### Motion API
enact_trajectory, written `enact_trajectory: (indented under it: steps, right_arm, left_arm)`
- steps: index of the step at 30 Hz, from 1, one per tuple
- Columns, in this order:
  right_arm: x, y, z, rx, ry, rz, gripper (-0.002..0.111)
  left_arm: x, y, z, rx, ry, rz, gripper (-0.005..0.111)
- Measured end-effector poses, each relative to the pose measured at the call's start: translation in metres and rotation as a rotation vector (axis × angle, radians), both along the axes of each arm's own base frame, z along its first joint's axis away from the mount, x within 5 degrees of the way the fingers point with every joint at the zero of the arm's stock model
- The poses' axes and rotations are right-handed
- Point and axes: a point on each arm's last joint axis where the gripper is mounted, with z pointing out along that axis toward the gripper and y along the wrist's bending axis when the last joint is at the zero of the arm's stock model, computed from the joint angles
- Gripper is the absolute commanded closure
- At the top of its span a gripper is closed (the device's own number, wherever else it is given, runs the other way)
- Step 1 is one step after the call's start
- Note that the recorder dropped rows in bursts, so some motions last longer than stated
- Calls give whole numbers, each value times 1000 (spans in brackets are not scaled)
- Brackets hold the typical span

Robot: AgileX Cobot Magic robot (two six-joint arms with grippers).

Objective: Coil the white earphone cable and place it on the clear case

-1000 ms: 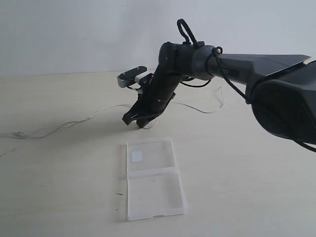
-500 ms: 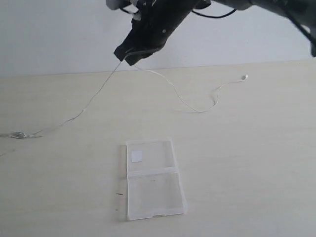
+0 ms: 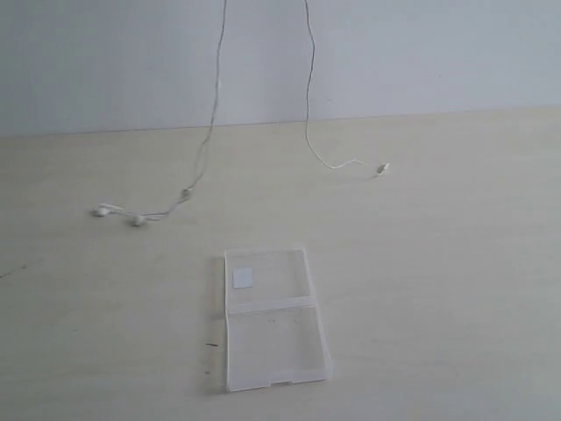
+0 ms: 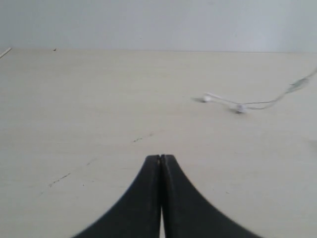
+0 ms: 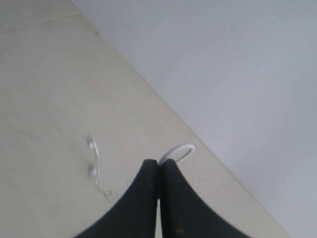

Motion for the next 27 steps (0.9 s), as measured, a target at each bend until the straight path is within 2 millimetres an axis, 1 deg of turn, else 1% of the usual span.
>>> enact_trajectory:
  steps: [4,7,10,14,21,27]
  right_arm:
    - [-22,-13,30,43,-80,-8,108]
    - [-34,-21,44,59,-116,-12,108]
    - [-42,-27,52,53,-148,-23,108]
    - [-46,-31,57,40,-172,-36,108]
    - [-45,-32,57,33,-177,-41,108]
    - [-44,-33,57,13,-200,-49,108]
  left_arm:
    - [0,0,0,0,0,0,107]
    - [0,0,0,0,0,0,107]
    - [0,0,0,0,0,0,107]
    - [0,0,0,0,0,0,107]
    - [0,1,0,78,14,-13,107]
    - [0,1,0,103,18,-17,107]
